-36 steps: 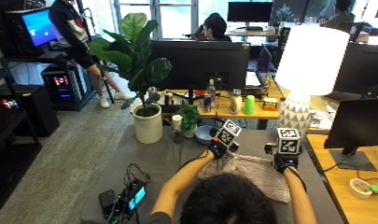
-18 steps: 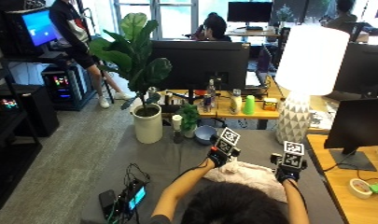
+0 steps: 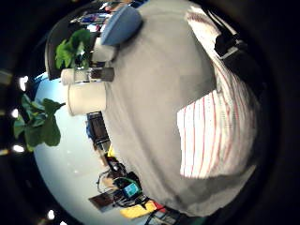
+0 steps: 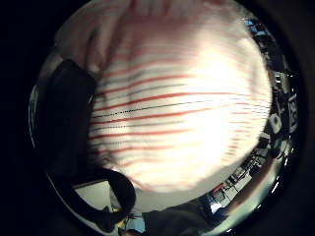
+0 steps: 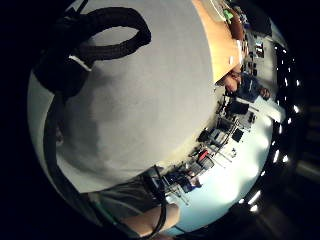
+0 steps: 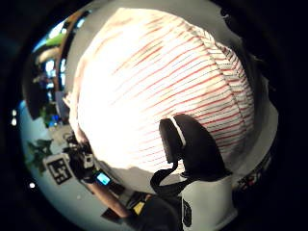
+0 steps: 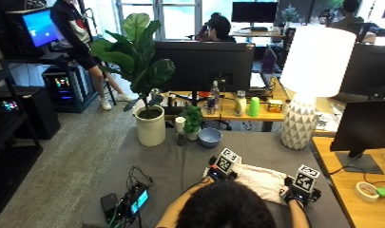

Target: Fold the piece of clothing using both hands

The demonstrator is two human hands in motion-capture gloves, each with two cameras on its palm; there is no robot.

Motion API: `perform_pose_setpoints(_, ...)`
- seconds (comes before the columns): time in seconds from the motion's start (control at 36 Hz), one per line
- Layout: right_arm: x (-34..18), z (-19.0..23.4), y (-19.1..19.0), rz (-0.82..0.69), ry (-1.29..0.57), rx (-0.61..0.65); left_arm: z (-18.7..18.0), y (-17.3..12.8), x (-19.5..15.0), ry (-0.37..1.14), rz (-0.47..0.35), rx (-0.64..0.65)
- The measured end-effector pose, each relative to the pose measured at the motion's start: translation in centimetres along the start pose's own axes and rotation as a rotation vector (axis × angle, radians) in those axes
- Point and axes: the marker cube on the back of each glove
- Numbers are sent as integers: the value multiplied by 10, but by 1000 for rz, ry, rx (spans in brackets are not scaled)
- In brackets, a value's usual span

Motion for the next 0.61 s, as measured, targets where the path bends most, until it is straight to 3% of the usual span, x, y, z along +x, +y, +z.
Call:
perform_pose_setpoints(0.08,-1,0,-28,83,-22,271,13,-2,1,24,38,-42)
perform_pose_setpoints(0.17,-13,1,-24,74,-42,355,10,-7,-4,104,74,4)
perform_pose_setpoints(0.25,-32,-1,-14,53,-44,425,1,-4,-16,175,58,-17)
perform_pose_setpoints(0.39,-49,-8,-19,74,-13,461,-17,-1,-39,215,27,16)
perform_pose_setpoints(0.61,-58,-50,-14,44,-109,375,-46,7,-84,229,-24,124)
